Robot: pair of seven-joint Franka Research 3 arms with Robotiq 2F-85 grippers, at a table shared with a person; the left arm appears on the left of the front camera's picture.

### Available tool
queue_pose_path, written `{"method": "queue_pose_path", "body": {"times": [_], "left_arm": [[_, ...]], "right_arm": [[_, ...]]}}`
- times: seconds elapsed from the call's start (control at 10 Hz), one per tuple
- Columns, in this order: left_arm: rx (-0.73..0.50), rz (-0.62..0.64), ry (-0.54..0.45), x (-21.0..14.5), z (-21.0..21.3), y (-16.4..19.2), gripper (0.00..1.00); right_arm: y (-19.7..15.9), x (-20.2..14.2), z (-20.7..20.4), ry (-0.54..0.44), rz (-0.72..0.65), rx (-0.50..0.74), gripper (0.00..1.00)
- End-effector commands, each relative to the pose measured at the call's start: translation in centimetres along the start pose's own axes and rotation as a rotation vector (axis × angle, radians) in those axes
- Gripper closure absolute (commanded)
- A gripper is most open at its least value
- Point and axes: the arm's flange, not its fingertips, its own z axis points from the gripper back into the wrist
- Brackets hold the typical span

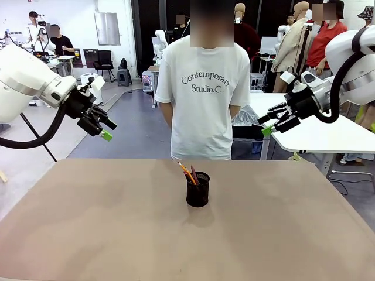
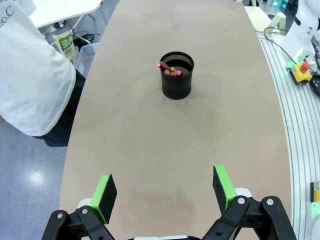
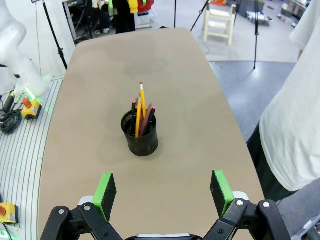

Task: Place the pens into the pen holder.
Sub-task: Pick up a writing instrument from the table and place it into the Pen holder.

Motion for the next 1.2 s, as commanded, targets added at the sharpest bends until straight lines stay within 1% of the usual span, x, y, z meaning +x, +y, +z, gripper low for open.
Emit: {"method": "queue_pose_path", "body": {"times": [0.0,1.1], "left_arm": [[0.005,-0.002,0.001,0.06,0.19,0.01,0.0],[0.005,-0.002,0.001,0.06,0.19,0.01,0.0]], "right_arm": [[-0.02,0.22,0.1,0.0,0.005,-0.002,0.0],[-0.02,0.22,0.1,0.0,0.005,-0.002,0.0]]}}
